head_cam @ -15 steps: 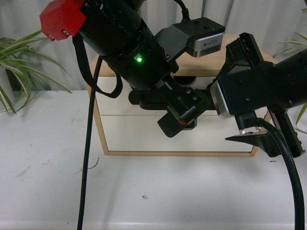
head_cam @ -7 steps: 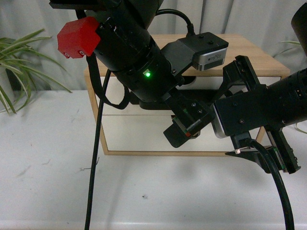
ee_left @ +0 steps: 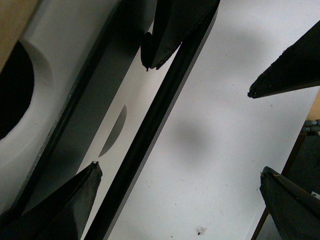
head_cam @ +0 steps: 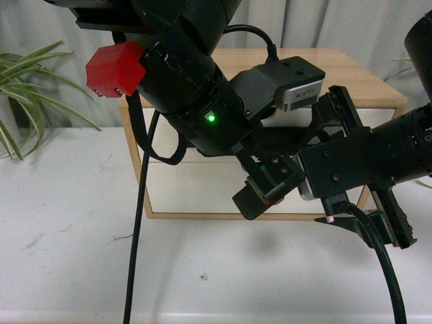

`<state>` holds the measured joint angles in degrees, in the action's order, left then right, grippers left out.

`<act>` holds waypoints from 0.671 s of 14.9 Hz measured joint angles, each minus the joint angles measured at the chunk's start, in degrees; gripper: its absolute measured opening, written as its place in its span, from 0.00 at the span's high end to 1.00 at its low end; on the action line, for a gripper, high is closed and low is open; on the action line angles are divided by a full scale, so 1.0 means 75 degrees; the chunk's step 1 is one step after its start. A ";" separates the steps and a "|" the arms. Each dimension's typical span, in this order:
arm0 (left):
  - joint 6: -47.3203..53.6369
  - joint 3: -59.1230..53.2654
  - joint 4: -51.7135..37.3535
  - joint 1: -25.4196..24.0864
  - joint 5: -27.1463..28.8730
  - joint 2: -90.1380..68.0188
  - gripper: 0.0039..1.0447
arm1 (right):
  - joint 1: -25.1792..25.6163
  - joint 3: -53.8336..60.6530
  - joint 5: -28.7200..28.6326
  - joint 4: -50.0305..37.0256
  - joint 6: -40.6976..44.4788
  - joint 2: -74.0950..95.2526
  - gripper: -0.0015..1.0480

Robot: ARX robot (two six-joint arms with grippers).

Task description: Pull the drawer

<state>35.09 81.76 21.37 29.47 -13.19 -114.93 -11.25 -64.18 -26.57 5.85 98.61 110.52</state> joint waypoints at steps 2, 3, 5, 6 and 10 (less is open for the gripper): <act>0.0012 -0.0102 -0.0149 0.0017 -0.0012 0.0003 0.06 | -0.0003 0.0082 0.0003 -0.0125 -0.0017 0.0000 0.06; 0.0041 -0.0149 -0.0207 0.0029 -0.0012 0.0015 0.06 | -0.0003 0.0143 0.0003 -0.0219 -0.0041 -0.0003 0.06; 0.0117 -0.0539 -0.0495 0.0076 -0.0093 0.0195 0.06 | -0.0067 0.0632 0.0201 -0.0391 -0.0262 -0.0364 0.06; 0.0064 -0.0883 -0.0688 0.0166 -0.0076 0.0370 0.06 | -0.0102 0.1072 0.0283 -0.0475 -0.0428 -0.0714 0.06; -0.0437 -0.2378 -0.1361 0.0525 -0.0026 0.1402 0.06 | -0.0236 0.2480 0.0510 -0.0548 -0.0833 -0.1918 0.06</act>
<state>31.81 63.92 11.16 33.41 -13.39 -104.42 -13.02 -45.58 -22.74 1.74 92.36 96.14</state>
